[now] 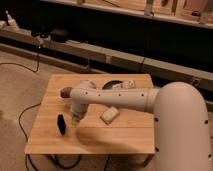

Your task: Knock the eraser over

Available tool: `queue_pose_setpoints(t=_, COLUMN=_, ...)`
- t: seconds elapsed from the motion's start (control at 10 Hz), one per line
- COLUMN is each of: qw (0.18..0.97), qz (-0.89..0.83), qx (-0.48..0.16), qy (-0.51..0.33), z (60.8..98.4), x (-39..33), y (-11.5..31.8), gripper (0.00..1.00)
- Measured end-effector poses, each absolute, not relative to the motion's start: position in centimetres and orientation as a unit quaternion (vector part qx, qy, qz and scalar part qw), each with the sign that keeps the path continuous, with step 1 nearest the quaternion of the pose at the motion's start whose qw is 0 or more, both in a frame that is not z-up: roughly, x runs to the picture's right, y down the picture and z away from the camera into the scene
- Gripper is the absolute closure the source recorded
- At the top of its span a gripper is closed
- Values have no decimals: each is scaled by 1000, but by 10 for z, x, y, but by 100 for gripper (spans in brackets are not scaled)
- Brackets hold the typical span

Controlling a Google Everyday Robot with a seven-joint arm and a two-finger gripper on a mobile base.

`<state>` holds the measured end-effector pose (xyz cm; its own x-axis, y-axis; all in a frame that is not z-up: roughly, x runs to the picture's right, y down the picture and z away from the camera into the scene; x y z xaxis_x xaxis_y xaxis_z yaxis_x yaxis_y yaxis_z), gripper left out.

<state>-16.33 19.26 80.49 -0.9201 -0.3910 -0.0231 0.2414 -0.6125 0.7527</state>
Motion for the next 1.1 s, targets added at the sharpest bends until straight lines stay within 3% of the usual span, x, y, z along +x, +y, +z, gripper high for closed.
queue_pose_setpoints(t=0.3, qw=161, qz=-889, qx=109, qy=-414, z=803, x=-180, y=198, gripper=100)
queue_pose_setpoints(t=0.5, qw=114, qz=-888, qx=155, qy=-417, z=783, x=-227, y=194, gripper=100)
queue_pose_setpoints(t=0.9, qw=66, qz=-891, qx=301, qy=-332, z=721, x=-337, y=121, gripper=99)
queue_pose_setpoints(t=1.0, qw=65, qz=-891, qx=310, qy=-326, z=716, x=-342, y=116, gripper=96)
queue_pose_setpoints(t=1.1, qw=65, qz=-891, qx=310, qy=-326, z=716, x=-342, y=116, gripper=86)
